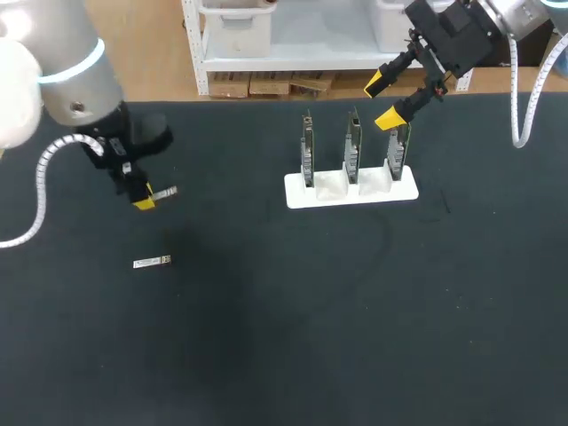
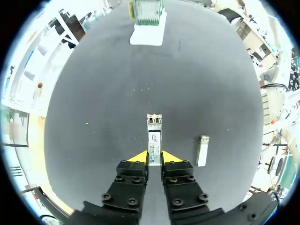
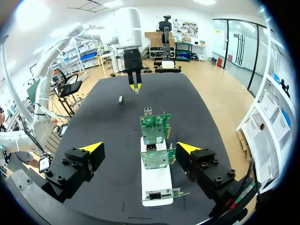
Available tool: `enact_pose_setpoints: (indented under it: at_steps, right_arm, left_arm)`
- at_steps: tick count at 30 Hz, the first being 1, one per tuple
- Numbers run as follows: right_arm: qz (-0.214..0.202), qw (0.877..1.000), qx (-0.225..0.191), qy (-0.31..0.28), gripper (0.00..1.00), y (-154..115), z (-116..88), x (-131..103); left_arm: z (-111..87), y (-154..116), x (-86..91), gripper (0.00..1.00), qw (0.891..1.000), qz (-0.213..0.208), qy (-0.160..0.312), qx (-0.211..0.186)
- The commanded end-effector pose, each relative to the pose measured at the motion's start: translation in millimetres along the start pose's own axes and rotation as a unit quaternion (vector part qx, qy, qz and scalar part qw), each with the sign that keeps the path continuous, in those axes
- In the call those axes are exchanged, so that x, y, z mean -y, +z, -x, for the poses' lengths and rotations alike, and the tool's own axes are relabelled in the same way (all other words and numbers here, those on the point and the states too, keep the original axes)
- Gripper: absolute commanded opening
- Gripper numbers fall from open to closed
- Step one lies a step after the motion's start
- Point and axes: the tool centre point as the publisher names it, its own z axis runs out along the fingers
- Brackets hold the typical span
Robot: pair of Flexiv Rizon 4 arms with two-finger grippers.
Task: Pick up the optical module with the left hand, and insert it into the network port with the right hand.
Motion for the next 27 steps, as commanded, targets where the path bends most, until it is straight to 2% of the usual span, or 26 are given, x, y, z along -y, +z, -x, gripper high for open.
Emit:
enact_pose_setpoints:
  at_steps: [1,11,14,16,20,27]
  right_arm:
    - [-0.003,1.000,0.000,0.000,1.00,0,0,-2]
    - [-0.003,1.000,0.000,0.000,1.00,0,0,-2]
    - [-0.003,1.000,0.000,0.000,1.00,0,0,-2]
    - [-0.003,1.000,0.000,0.000,1.00,0,0,-2]
    - [-0.003,1.000,0.000,0.000,1.00,0,0,-2]
    - [-0.003,1.000,0.000,0.000,1.00,0,0,-2]
  left_arm:
    - [-17.0,-23,26.7,0.00,0.999,0.022,-0.014,0.039]
    - [-17.0,-23,26.7,0.00,0.999,0.022,-0.014,0.039]
    - [-17.2,-26,37.7,0.00,0.998,0.024,-0.023,0.048]
    - [-5.2,-32,33.3,0.00,0.997,0.034,-0.013,0.061]
    - [31.0,-51,10.9,0.00,0.993,0.059,0.031,0.102]
    - [89.6,-86,-24.7,0.00,0.980,0.070,0.112,0.147]
